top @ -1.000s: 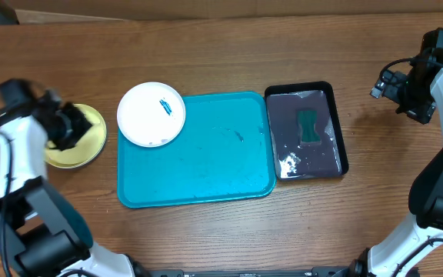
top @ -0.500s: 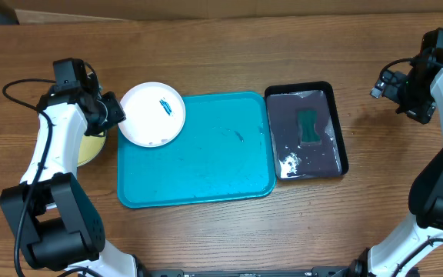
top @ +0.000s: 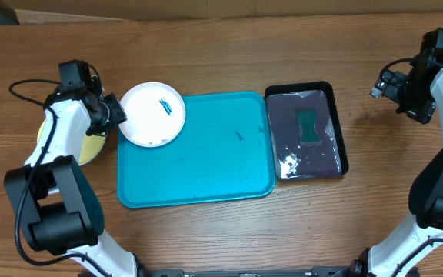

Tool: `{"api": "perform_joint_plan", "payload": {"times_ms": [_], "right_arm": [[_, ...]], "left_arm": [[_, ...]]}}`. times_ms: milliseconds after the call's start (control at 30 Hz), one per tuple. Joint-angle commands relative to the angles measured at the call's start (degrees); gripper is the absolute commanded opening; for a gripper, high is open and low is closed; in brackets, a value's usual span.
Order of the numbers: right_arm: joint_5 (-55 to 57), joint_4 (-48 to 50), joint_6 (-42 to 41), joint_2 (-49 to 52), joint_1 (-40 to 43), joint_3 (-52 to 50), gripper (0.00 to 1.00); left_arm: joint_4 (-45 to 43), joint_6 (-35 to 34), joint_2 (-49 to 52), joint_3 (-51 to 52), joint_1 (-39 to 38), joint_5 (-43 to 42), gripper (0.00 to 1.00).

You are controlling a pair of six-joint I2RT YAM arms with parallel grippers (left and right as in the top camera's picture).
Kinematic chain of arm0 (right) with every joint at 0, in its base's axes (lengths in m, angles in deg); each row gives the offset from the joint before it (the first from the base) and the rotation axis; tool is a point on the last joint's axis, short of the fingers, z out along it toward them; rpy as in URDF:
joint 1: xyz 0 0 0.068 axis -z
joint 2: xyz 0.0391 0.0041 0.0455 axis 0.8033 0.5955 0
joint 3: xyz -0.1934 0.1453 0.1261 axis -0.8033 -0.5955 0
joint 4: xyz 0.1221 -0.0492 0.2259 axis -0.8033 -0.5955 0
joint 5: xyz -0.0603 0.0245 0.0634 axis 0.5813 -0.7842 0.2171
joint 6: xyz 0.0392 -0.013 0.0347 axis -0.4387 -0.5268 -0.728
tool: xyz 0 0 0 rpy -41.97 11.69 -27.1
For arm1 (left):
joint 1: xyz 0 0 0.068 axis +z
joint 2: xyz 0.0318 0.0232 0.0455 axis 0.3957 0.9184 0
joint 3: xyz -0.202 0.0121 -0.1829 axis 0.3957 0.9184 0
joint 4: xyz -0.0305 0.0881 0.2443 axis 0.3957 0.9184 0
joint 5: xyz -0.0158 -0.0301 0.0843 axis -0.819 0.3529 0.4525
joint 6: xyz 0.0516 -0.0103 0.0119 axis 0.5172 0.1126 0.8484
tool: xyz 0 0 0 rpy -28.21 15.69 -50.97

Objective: Clean dirty plates on tray and stack at the side
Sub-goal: 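Release the yellow plate and move the left gripper to the white plate's rim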

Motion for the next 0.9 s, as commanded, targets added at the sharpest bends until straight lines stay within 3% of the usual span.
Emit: {"api": "perform_joint_plan", "payload": {"times_ms": [0,433,867], "right_arm": [[0.09,0.04,-0.26,-0.59,0.15,0.31,1.0],[0.09,0.04,-0.26,-0.59,0.15,0.31,1.0],[0.09,0.04,-0.26,-0.59,0.15,0.31,1.0]], "left_arm": [[-0.59,1.05,1.53,-1.29,-0.04,1.01,0.44],[-2.21,1.05,1.86,-1.05,-0.26,0.44,0.28],[-5.14,1.07,1.88,0.35,-2.8,6.16,0.28]]}}
